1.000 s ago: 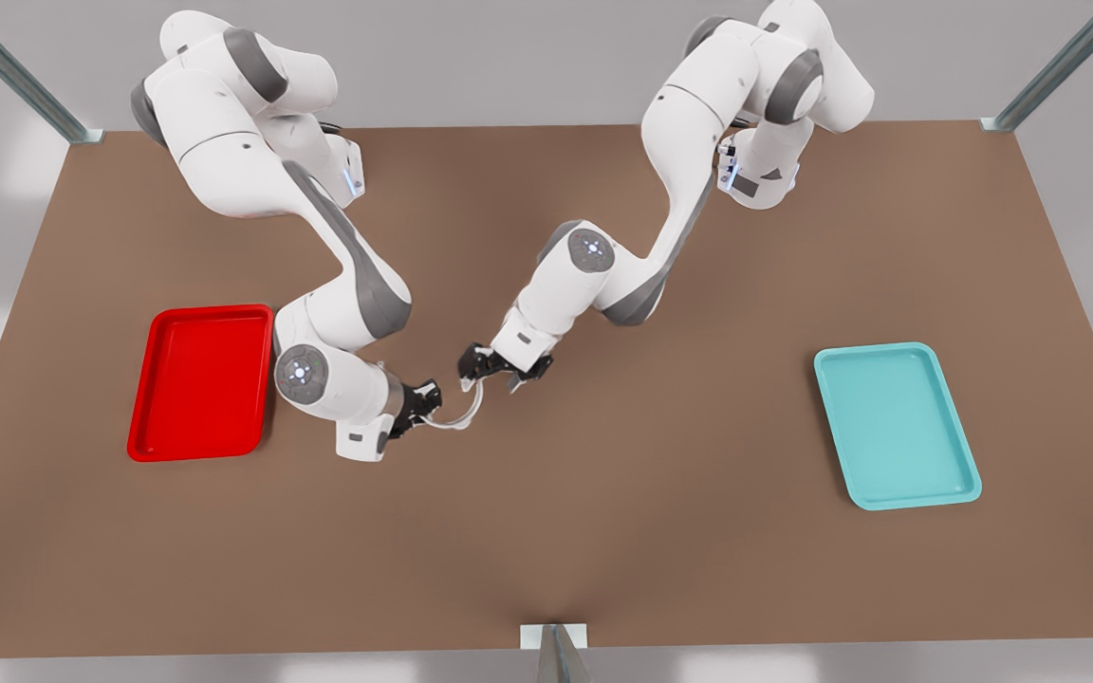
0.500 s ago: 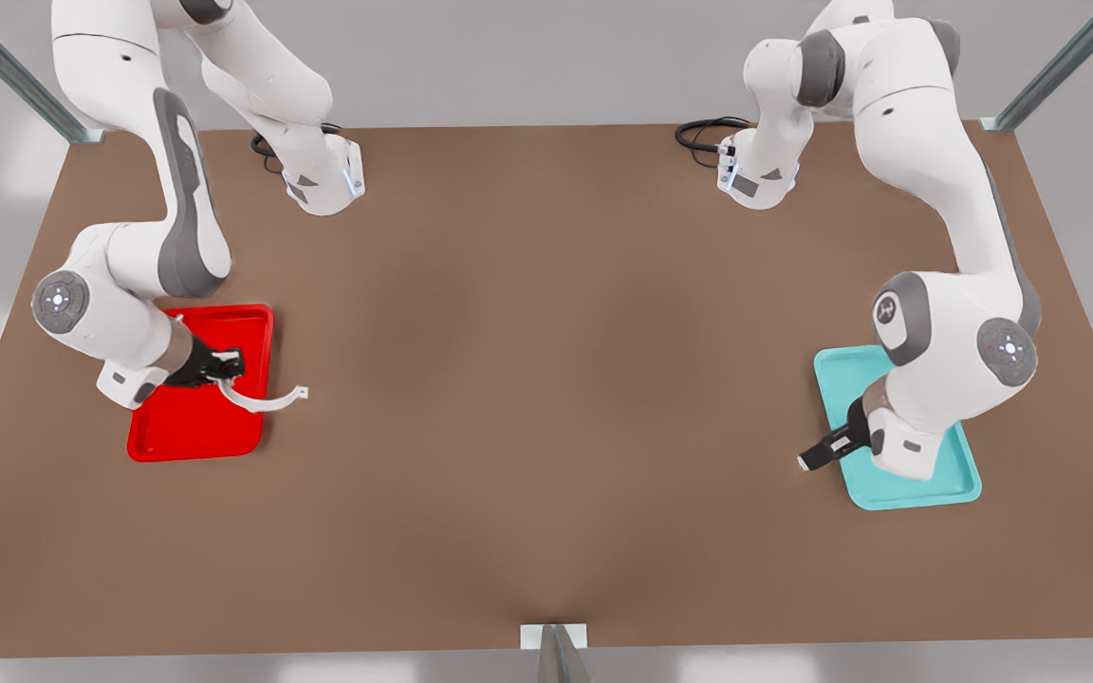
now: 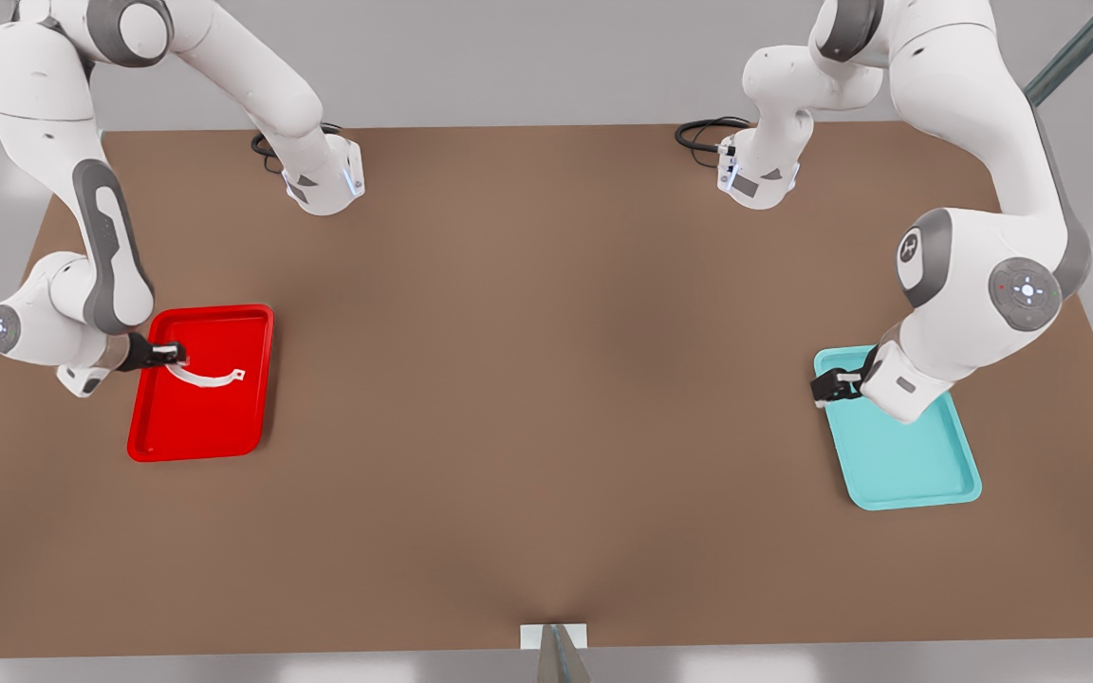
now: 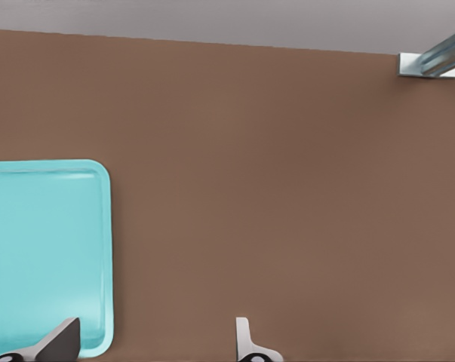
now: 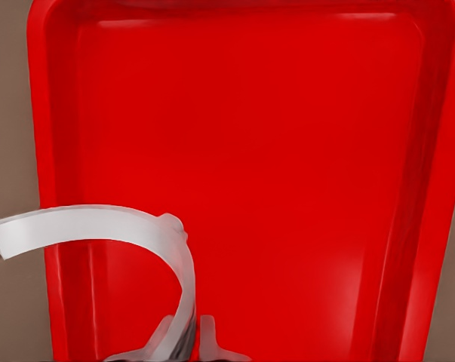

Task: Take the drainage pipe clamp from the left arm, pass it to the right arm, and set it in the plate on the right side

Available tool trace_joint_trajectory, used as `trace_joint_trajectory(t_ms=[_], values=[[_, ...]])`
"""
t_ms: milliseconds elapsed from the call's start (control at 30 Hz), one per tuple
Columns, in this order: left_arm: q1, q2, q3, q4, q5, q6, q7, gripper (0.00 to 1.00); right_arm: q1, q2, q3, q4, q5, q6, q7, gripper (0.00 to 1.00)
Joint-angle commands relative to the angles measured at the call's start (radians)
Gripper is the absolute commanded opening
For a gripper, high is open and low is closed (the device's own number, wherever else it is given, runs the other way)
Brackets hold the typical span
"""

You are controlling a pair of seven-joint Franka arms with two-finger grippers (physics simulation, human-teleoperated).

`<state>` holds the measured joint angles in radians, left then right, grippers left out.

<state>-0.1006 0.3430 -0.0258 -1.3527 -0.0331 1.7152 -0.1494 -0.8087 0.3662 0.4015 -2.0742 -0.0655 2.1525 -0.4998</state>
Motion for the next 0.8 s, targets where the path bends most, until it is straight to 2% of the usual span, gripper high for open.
trace_joint_trajectory(t_ms=[0,100,200,300,333,400,467,500,533,567,600,633,767], values=[[-0.001,0.001,0.0,0.0,0.013,0.0,0.194,1.0,0.0,0.01,0.0,0.005,0.0,0.073,-0.22,1.0],[-0.002,0.002,0.0,0.0,0.013,0.0,0.194,1.0,0.022,0.008,0.013,0.097,-0.031,-0.019,-0.215,1.0],[-0.002,0.001,0.0,0.0,0.01,-0.003,0.192,1.0,0.187,0.007,0.013,0.348,-0.115,-0.255,-0.094,1.0],[-0.002,-0.001,0.0,0.0,0.01,-0.006,0.194,1.0,0.407,-0.004,0.023,0.6,-0.151,-0.48,0.162,1.0],[-0.002,-0.001,0.0,0.001,0.01,-0.008,0.194,1.0,0.45,-0.012,0.062,0.667,-0.154,-0.533,0.265,1.0],[-0.011,0.002,0.0,0.009,0.016,-0.009,0.191,1.0,0.444,-0.092,0.158,0.661,-0.148,-0.588,0.455,1.0],[-0.014,0.007,0.0,0.01,0.021,-0.008,0.202,1.0,0.375,-0.095,0.181,0.649,-0.077,-0.585,0.446,1.0],[-0.014,0.014,0.001,0.01,0.021,-0.008,0.202,1.0,0.407,-0.208,0.088,0.557,-0.024,-0.531,0.44,1.0],[-0.014,0.014,0.001,0.01,0.019,-0.009,0.203,1.0,0.628,-0.329,-0.155,0.401,0.019,-0.435,0.44,1.0],[-0.016,0.014,0.001,0.01,0.018,-0.011,0.203,1.0,0.816,-0.366,-0.35,0.388,0.018,-0.437,0.428,1.0],[-0.014,0.014,0.0,0.01,0.016,-0.011,0.203,1.0,0.826,-0.368,-0.363,0.414,0.021,-0.456,0.446,1.0],[-0.014,0.014,0.0,0.01,0.018,-0.012,0.202,1.0,0.783,-0.365,-0.368,0.51,0.049,-0.456,0.42,1.0],[-0.017,0.014,0.0,0.01,0.016,-0.019,0.202,1.0,0.769,-0.26,-0.366,0.496,0.052,-0.485,0.386,1.0]])
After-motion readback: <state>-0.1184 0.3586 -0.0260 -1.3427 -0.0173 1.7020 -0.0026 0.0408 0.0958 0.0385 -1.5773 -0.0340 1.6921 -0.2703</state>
